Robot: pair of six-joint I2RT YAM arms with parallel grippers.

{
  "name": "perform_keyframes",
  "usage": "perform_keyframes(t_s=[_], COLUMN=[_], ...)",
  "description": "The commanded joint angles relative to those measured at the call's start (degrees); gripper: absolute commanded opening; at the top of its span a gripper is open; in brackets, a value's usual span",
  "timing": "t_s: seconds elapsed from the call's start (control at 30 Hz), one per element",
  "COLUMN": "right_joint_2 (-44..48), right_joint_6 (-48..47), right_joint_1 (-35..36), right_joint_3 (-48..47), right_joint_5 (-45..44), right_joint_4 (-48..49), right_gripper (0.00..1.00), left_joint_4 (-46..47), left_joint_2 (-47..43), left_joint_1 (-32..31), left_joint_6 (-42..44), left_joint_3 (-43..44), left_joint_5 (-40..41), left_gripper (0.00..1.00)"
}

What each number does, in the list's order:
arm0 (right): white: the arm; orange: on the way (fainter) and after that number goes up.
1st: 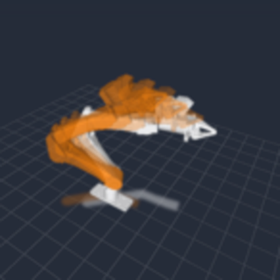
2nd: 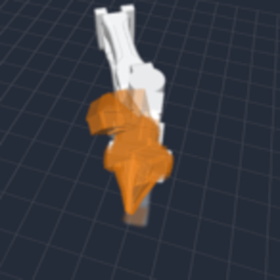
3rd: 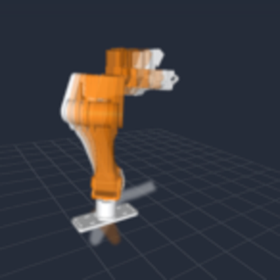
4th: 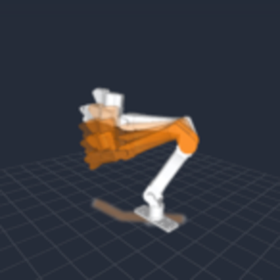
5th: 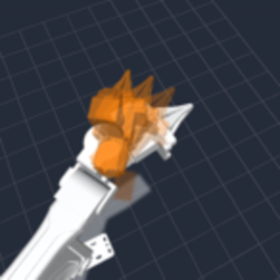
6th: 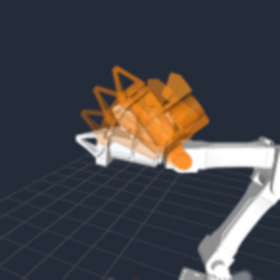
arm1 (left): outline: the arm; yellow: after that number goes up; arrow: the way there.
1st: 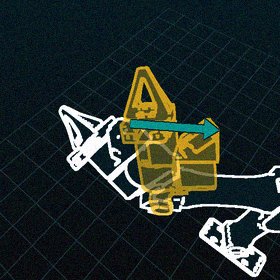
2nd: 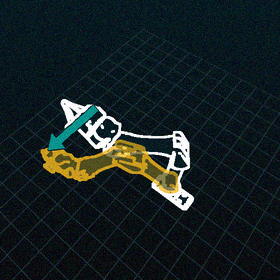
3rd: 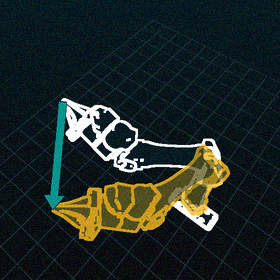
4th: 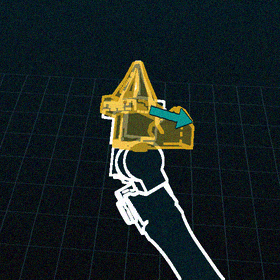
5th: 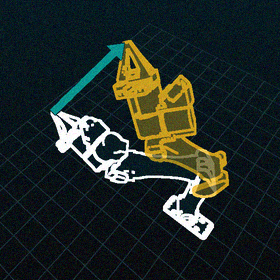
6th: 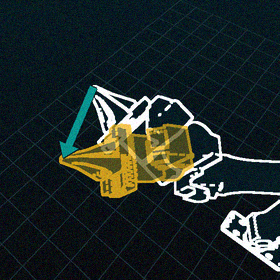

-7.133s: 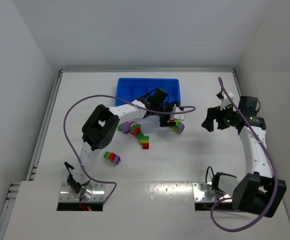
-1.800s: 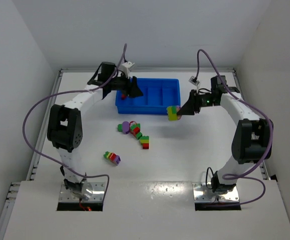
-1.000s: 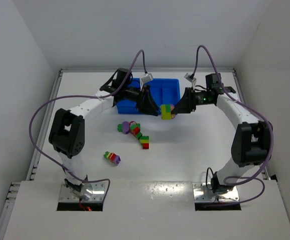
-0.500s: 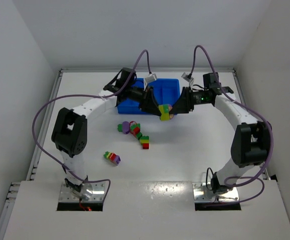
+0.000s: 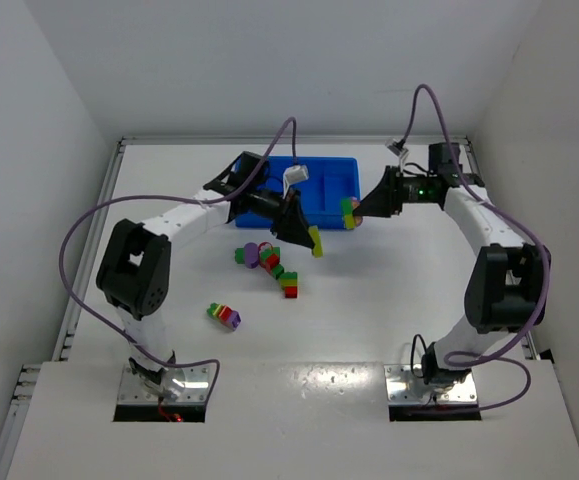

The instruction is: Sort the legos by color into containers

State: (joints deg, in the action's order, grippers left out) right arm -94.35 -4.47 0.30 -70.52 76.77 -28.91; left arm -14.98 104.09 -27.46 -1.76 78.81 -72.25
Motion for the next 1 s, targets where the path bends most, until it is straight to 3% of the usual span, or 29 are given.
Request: perform_keyframes(t_s=[0.0, 0.07, 0.13, 0.2, 0.23, 0.27, 0.3, 0.43, 0.47, 0.77, 0.97], right_joint_2=[1.8, 1.8, 1.8, 2.32, 2.32, 2.32, 2.85, 3.99, 3.99, 5.75, 5.75], right_joint_6=[1.04, 1.04, 1.04, 0.51, -0.09, -0.71, -1.59, -2.21, -2.21, -1.69, -1.68], right_joint_1=[-3.63, -4.24, -4.25, -4.78, -4.78, -4.78, -4.78, -4.78, -4.78, -6.44, -6.97], right_joint_3=[-1.99, -1.47, -1.46, -1.46, -0.94, -0.93, -0.93, -0.41, -0.41, 1.17, 1.18], right_joint_5=[1.1, 1.1, 1.1, 0.57, 0.05, 0.04, -0.65, -1.98, -2.76, -3.82, -4.35], right_joint_4=[2.63, 2.63, 2.63, 1.4, 1.4, 0.61, -0.35, -1.42, -1.42, -1.42, -1.42], right_gripper=[0.0, 0.0, 0.0, 0.0, 0.0, 0.0, 0.0, 0.0, 0.0, 0.0, 0.0], left_joint_4=[-3.91, -4.44, -4.44, 2.47, 4.16, 7.65, 8.99, 6.74, 4.63, 5.13, 5.67], left_joint_2=[-3.63, -4.24, -4.25, -4.25, -3.73, -3.72, -2.07, 6.69, 9.09, 17.89, 21.5], left_joint_1=[1.62, 2.15, 2.85, 3.73, 4.43, 5.13, 5.14, 2.78, 2.16, -1.01, -0.49], left_joint_6=[6.58, 7.12, 7.48, 1.02, -0.6, -1.57, -3.06, -3.16, -3.16, -2.64, -2.11], left_joint_3=[-2.34, -2.34, -1.56, -0.85, 1.24, 2.22, 4.84, 14.24, 20.27, 23.59, 25.86], left_joint_5=[-0.44, 0.7, 7.18, 14.98, 26.43, 30.81, 42.6, 62.72, 71.54, 83.48, 84.72], left_gripper=[0.0, 0.0, 0.0, 0.0, 0.0, 0.0, 0.0, 0.0, 0.0, 0.0, 0.03])
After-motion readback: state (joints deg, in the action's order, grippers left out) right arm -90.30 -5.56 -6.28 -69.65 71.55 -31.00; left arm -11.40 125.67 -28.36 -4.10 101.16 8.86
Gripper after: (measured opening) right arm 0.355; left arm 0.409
